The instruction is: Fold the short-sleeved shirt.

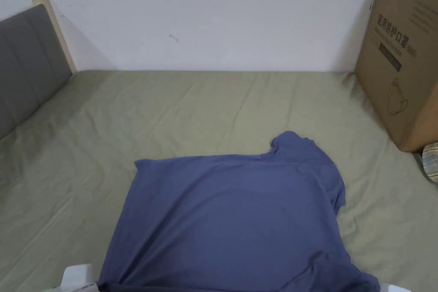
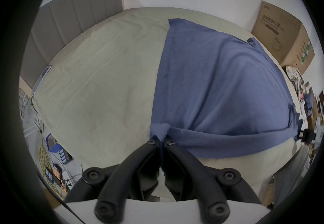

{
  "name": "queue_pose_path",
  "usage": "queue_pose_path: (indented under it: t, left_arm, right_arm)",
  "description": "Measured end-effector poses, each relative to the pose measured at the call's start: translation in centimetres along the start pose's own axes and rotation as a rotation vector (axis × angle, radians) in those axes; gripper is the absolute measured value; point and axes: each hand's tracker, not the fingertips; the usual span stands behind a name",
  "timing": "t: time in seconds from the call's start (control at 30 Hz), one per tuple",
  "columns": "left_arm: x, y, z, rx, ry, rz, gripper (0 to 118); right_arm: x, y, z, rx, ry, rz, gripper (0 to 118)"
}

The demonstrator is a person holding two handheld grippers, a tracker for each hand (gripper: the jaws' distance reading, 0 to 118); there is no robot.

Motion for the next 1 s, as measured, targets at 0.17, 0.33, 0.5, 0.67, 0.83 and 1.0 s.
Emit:
queue_pose_path:
  t: [0.17, 0.33, 0.5, 0.67, 0.83, 1.0]
  left_arm:
    - [0.6, 2.0, 2.5, 0.028, -0.025, 0.01, 78]
    - [3.1, 5.9, 8.5, 0.3, -0.076, -0.002, 82]
    - [4.7, 9.4, 12.9, 0.528, -0.121, -0.016, 82]
    - [6.9, 11.4, 15.9, 0.705, -0.13, -0.038, 79]
    - [8.4, 11.9, 17.3, 0.836, -0.128, -0.009, 22]
    - [9.0, 12.0, 16.6, 0.873, -0.126, -0.089, 0]
  right_arm:
    - [-2.4, 2.3, 3.9, 0.088, -0.023, 0.085, 81]
    - [-4.7, 7.1, 10.0, 0.358, 0.002, 0.151, 87]
    - [-6.6, 10.2, 15.6, 0.609, 0.023, 0.17, 87]
    - [-7.9, 11.8, 18.7, 0.774, -0.003, 0.192, 86]
    - [-8.7, 12.1, 19.5, 0.838, -0.037, 0.231, 53]
    - [-8.9, 11.7, 19.4, 0.876, -0.057, 0.236, 0]
